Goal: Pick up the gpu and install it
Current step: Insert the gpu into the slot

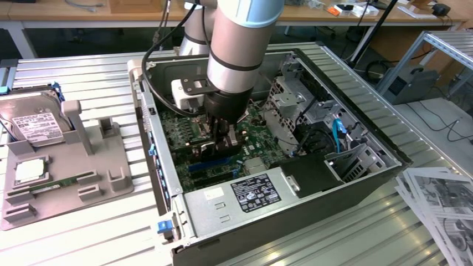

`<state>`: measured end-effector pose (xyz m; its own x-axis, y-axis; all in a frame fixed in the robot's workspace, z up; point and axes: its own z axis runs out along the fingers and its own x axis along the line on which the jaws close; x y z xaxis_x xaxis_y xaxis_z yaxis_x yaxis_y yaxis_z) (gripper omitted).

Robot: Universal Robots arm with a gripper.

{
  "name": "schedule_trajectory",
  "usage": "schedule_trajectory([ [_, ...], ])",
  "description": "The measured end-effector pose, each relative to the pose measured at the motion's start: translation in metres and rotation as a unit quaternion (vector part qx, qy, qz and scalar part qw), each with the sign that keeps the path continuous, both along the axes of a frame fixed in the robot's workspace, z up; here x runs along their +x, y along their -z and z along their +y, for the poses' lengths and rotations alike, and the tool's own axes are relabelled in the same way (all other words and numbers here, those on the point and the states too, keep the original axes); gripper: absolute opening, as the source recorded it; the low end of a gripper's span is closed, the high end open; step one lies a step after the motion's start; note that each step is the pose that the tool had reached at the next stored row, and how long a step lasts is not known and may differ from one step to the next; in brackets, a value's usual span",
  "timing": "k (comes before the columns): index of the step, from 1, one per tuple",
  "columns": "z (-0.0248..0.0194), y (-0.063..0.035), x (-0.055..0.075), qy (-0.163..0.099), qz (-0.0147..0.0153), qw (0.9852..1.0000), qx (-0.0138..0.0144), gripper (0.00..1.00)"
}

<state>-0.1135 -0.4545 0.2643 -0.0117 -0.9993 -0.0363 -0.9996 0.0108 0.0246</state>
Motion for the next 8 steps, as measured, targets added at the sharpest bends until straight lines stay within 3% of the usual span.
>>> schedule_trajectory([
  [8,-0.0017,0.0000,-0.0001,0.000,0.0000,1.0000,0.0000,0.27],
])
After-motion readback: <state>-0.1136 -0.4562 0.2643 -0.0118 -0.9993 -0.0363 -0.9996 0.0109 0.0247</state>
